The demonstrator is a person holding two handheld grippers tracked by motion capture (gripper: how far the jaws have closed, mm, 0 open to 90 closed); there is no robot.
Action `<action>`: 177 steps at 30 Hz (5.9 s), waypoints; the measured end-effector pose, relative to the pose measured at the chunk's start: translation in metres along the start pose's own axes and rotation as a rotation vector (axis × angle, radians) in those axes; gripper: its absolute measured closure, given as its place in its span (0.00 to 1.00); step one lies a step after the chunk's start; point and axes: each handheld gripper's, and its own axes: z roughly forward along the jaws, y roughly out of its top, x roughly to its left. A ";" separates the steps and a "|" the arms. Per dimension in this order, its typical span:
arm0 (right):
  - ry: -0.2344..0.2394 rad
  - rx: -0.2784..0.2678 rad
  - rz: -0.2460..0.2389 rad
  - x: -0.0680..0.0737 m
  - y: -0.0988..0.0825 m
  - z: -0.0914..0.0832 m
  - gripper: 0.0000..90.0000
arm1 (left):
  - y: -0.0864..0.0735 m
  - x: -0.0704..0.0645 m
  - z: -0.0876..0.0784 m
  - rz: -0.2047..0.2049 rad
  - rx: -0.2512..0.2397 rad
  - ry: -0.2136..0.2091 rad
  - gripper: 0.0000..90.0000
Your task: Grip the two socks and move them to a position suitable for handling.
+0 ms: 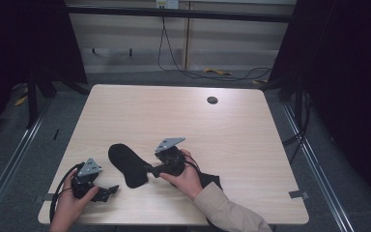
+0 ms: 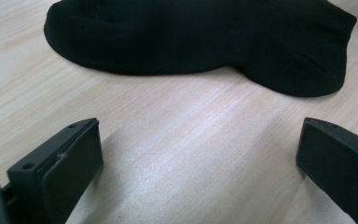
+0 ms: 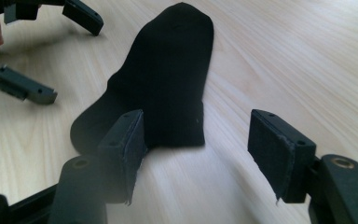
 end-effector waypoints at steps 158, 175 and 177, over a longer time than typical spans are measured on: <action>-0.273 -0.039 0.152 -0.035 -0.159 -0.186 0.59 | 0.110 -0.082 0.084 0.135 -0.063 -0.332 0.57; -0.240 0.001 0.169 -0.016 -0.154 -0.179 0.79 | 0.114 -0.088 0.090 0.159 -0.033 -0.338 0.63; -0.237 0.007 0.173 -0.016 -0.153 -0.178 0.83 | 0.113 -0.088 0.090 0.160 -0.031 -0.342 0.63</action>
